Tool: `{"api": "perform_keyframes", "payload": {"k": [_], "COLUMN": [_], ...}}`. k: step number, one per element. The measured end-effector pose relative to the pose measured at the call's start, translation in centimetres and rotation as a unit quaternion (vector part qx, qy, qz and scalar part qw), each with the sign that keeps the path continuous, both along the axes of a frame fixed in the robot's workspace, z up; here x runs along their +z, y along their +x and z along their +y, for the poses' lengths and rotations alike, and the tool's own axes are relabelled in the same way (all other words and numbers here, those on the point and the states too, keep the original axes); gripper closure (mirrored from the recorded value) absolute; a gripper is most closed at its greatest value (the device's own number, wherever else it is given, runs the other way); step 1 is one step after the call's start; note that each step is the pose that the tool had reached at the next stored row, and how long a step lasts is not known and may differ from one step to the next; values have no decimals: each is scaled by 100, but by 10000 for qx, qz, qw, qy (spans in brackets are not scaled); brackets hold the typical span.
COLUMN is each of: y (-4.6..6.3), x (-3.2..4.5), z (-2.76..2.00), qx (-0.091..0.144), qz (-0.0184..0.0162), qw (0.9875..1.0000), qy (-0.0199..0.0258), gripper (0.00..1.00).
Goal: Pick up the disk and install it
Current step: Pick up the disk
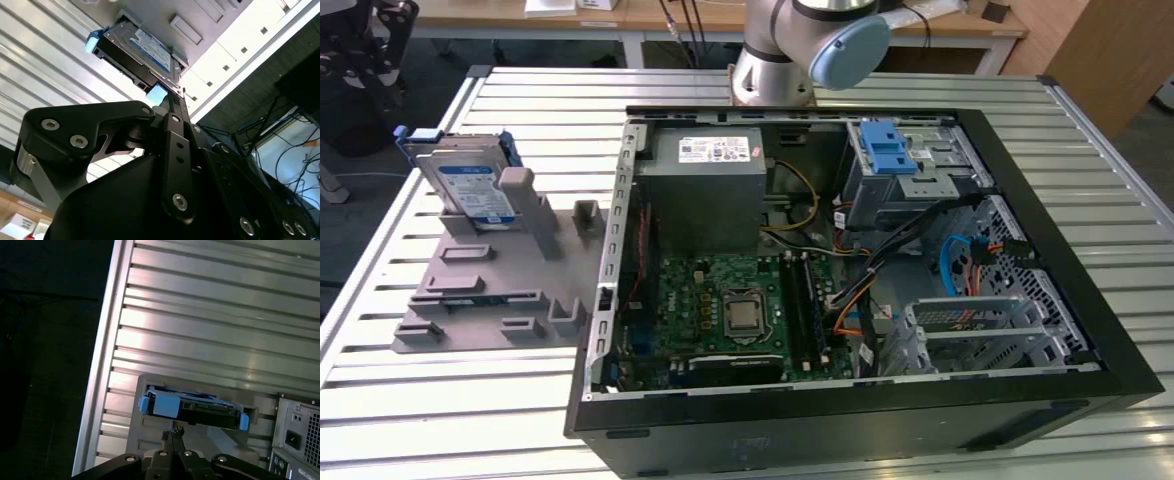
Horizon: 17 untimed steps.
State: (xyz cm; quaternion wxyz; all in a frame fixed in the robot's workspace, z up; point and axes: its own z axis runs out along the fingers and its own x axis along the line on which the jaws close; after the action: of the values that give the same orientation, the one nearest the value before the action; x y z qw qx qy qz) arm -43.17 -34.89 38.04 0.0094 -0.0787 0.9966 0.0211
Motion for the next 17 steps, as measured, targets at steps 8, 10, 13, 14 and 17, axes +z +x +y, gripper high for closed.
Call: {"api": "perform_keyframes", "payload": {"k": [8, 10, 13, 14, 17], "y": [-9, -12, -23, -27, -36], "x": [0, 0, -2, -1, -1], "z": [1, 1, 1, 1, 1], "qx": [512, 645, 790, 827, 951], "qz": [0, 0, -2, -1, 0], "qw": [9987, 9979, 9969, 9966, 9954], "qy": [-37, -46, -58, -62, -77], "gripper": [89, 89, 89, 89, 89]}}
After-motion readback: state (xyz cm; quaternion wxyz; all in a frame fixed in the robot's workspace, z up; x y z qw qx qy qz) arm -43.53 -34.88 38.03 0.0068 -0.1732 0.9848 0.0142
